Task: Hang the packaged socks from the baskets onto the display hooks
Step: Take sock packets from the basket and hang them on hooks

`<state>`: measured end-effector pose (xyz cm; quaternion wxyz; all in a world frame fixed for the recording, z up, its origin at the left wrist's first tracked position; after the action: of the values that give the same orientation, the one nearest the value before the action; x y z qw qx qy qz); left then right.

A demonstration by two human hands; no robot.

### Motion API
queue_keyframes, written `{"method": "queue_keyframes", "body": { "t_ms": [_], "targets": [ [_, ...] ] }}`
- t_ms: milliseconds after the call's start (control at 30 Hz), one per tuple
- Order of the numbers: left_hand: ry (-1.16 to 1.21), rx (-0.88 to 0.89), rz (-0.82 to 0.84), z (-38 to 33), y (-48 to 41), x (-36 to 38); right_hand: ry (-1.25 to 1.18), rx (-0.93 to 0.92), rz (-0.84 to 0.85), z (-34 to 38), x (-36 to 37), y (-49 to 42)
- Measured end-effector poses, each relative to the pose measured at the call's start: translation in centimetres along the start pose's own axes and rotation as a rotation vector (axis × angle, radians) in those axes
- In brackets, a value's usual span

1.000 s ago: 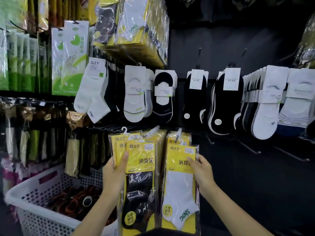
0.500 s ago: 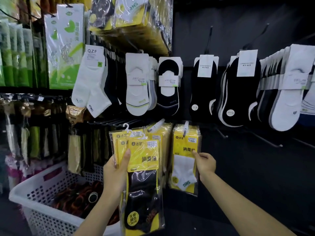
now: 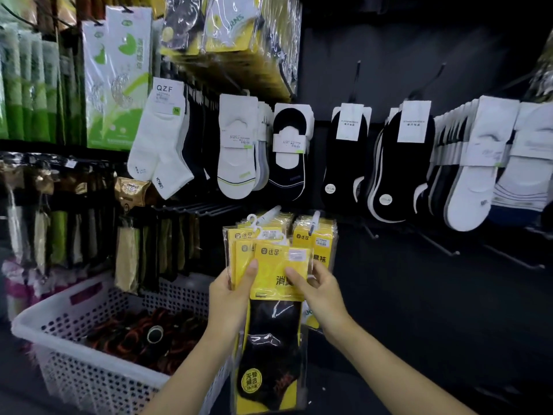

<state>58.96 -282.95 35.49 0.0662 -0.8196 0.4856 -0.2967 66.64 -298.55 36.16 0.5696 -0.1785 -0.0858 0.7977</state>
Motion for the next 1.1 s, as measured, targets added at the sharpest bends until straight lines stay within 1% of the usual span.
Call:
{"method": "queue_keyframes", "body": {
  "t_ms": [100, 200, 300, 467, 567, 833, 1000, 1100],
  "targets": [
    [-0.005, 0.003, 0.015, -0.6, 0.6, 0.8, -0.079, -0.005, -0.027, 0.6, -0.5, 0.5],
    [-0.031, -0.018, 0.047, -0.8, 0.8, 0.8, -0.11, 0.057, -0.05, -0.2, -1.6, 0.7],
    [-0.094, -0.007, 0.025, -1.0, 0.8, -0.1, -0.151, 0.092, -0.066, -1.1, -2.9, 0.8],
    [-0.194, 0.039, -0.084, -1.5, 0.0, -2.7, -0.069, 0.068, -0.188, -2.1, -5.8, 0.2],
    [-0.192, 0.07, -0.119, -1.9, -0.5, -4.0, -0.033, 0.075, -0.254, -2.2, -7.0, -0.8],
    [-0.177, 0.068, -0.144, -1.2, -1.6, -5.7, 0.074, 0.006, -0.309, -2.6, -6.0, -4.7],
    [-0.161, 0.09, -0.166, -0.5, -2.1, -6.4, 0.075, 0.055, -0.359, -4.9, -5.7, -6.7],
    [-0.14, 0.089, -0.174, 0.0, -2.3, -6.6, 0.06, 0.116, -0.424, -6.6, -6.0, -7.5]
  ]
}}
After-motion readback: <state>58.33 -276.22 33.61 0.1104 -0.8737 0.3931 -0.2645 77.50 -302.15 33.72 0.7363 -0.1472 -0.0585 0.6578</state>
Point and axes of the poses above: each hand's wrist, its own y-axis away from the middle knuckle, its own x-axis out of the palm, z = x × y, the point moved 9 cm from there along -y, towards the middle knuckle, and after that the axes turned 10 degrees about y, right-handed, at the moved point
